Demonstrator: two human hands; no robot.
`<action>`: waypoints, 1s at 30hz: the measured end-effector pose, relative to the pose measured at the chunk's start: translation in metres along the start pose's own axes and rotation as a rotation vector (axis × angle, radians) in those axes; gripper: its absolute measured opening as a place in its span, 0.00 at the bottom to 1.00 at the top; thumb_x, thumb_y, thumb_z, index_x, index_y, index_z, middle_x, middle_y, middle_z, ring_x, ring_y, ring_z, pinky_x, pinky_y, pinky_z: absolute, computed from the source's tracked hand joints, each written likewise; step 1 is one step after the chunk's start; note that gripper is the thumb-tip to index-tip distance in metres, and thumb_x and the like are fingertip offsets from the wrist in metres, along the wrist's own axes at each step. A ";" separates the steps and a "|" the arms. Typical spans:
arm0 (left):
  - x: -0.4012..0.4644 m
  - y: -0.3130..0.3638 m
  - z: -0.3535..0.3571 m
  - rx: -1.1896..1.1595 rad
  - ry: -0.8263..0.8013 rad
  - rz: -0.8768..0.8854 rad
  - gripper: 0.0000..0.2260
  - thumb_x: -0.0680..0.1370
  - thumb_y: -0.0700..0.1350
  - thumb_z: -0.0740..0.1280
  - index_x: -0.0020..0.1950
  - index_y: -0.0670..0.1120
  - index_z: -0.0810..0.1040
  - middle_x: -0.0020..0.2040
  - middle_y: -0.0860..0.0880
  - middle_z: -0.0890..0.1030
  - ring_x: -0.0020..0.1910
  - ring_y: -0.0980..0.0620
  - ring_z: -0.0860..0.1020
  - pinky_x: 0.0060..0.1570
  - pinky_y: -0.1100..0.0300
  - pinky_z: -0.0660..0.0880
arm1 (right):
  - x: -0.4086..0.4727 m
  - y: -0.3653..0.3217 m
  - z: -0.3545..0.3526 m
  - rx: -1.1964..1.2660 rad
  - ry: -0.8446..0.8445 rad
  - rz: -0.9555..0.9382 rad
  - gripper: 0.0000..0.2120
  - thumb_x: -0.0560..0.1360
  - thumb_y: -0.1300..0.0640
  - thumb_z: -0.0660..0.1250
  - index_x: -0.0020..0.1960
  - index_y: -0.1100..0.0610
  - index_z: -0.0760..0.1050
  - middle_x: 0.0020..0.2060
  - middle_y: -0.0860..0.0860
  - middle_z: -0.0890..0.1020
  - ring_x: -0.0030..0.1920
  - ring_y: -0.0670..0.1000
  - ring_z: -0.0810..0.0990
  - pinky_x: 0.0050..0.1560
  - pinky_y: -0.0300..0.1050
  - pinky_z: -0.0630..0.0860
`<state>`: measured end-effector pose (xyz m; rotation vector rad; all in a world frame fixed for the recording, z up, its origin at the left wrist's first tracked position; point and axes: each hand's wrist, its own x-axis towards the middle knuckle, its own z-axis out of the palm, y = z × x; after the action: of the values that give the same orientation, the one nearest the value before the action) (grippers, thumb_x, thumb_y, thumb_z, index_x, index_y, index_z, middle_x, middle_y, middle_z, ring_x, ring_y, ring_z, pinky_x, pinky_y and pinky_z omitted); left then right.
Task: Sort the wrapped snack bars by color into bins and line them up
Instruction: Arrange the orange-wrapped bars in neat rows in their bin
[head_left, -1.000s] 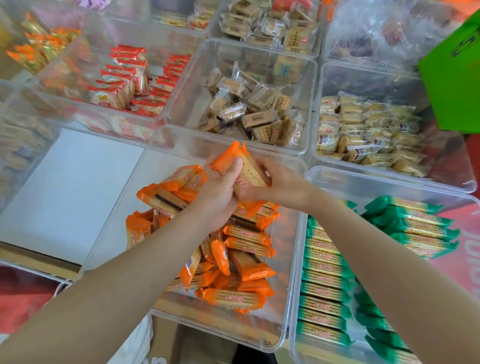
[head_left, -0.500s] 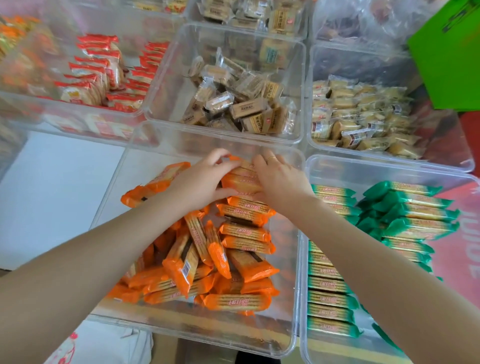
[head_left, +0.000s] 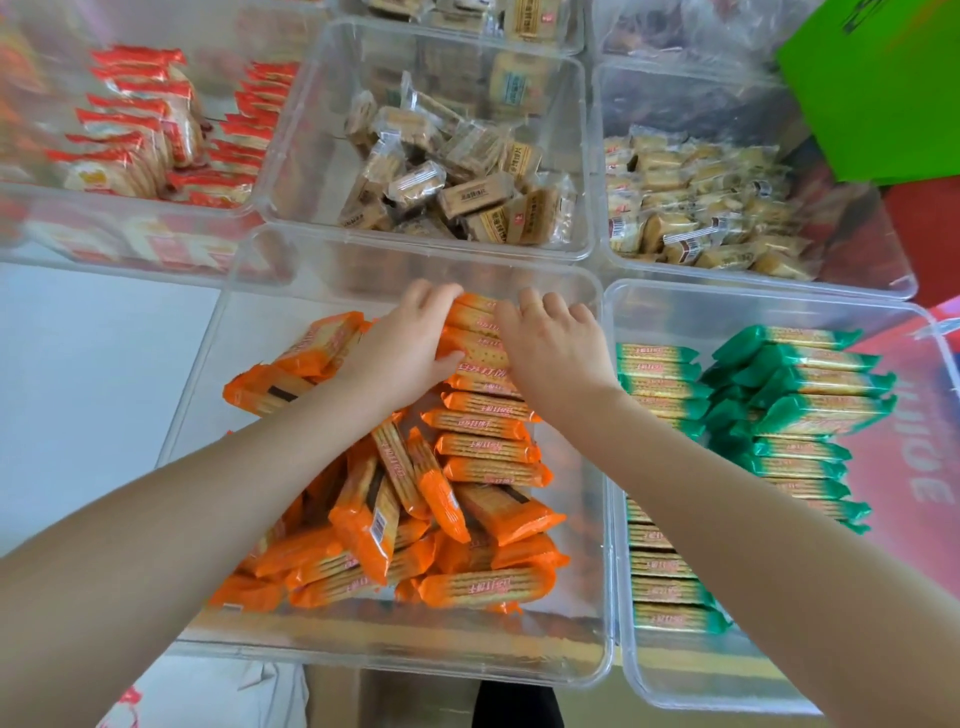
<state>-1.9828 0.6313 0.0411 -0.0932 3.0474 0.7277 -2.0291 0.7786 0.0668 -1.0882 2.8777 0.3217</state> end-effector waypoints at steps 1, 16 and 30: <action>-0.002 0.000 0.000 0.050 0.030 0.046 0.25 0.73 0.43 0.69 0.68 0.43 0.66 0.64 0.42 0.68 0.54 0.42 0.76 0.50 0.48 0.75 | 0.003 -0.001 -0.001 -0.002 0.002 0.022 0.18 0.75 0.60 0.64 0.63 0.58 0.63 0.60 0.57 0.71 0.59 0.58 0.72 0.55 0.49 0.69; -0.004 -0.006 -0.001 0.621 -0.063 0.663 0.13 0.59 0.40 0.78 0.41 0.47 0.83 0.54 0.43 0.81 0.51 0.43 0.80 0.38 0.55 0.77 | -0.028 -0.004 -0.001 0.075 -0.077 -0.116 0.15 0.79 0.56 0.61 0.63 0.57 0.64 0.53 0.52 0.76 0.53 0.56 0.78 0.40 0.46 0.69; 0.006 -0.006 0.000 0.629 0.100 0.633 0.16 0.58 0.29 0.72 0.41 0.41 0.74 0.41 0.41 0.76 0.35 0.43 0.75 0.23 0.59 0.67 | -0.039 -0.040 0.026 -0.030 -0.192 -0.200 0.19 0.76 0.55 0.64 0.64 0.57 0.63 0.58 0.55 0.73 0.56 0.56 0.76 0.42 0.47 0.71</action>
<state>-1.9885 0.6257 0.0385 0.8789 3.2228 -0.2928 -1.9745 0.7800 0.0391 -1.2614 2.5804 0.4339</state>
